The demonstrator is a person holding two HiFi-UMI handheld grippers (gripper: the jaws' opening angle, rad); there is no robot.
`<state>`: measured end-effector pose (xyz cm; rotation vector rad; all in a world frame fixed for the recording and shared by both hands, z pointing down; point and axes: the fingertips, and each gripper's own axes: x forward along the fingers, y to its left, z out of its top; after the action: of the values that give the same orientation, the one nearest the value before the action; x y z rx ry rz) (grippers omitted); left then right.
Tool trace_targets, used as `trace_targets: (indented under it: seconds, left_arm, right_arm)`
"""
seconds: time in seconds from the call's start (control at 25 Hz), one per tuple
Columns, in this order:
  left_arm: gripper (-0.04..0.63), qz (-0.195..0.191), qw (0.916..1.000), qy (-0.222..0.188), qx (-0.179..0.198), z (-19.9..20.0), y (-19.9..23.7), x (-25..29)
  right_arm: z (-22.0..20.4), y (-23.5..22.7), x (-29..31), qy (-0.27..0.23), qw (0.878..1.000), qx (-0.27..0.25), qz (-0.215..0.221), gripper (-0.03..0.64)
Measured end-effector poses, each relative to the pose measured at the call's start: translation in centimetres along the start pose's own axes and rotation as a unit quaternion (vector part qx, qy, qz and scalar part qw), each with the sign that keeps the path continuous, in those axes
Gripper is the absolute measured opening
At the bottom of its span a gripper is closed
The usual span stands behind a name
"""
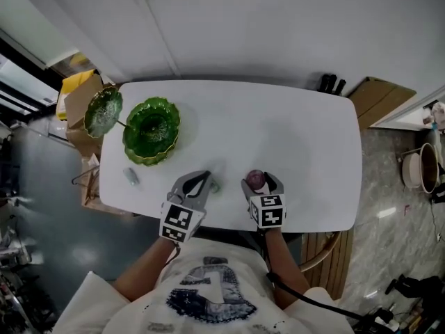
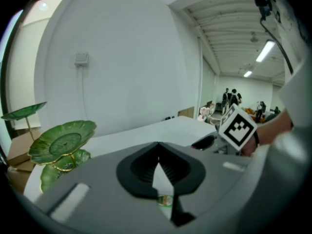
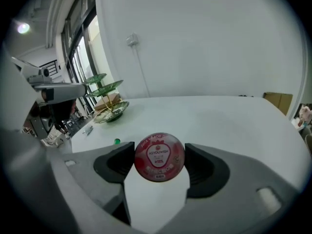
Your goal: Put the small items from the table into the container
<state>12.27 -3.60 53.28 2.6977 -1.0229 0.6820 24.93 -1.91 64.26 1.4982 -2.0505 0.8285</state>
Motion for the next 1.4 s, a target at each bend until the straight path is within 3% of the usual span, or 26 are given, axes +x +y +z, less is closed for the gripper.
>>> trace_targets:
  seconds: [0.36, 0.6, 0.92, 1.4]
  left_arm:
    - [-0.011, 0.065, 0.9977, -0.021, -0.005, 1.4, 5.8, -4.2]
    - [-0.011, 0.084, 0.9958, -0.033, -0.014, 1.3, 10.1, -6.6]
    - [-0.011, 0.084, 0.9952, -0.043, -0.026, 0.1, 16.0, -9.9]
    - [-0.011, 0.063, 0.9959, -0.059, -0.027, -1.9, 23.2, -13.9]
  right_arm:
    - [7.6, 5.5, -1.0, -0.049, 0.998, -0.026, 0.041, 0.318]
    - [12.0, 10.2, -0.9, -0.074, 0.994, -0.046, 0.059, 0.318]
    - [15.5, 17.6, 1.5, -0.079, 0.992, -0.055, 0.078, 0.318]
    - [18.6, 27.1, 5.0, -0.084, 0.99, -0.09, 0.066, 0.318]
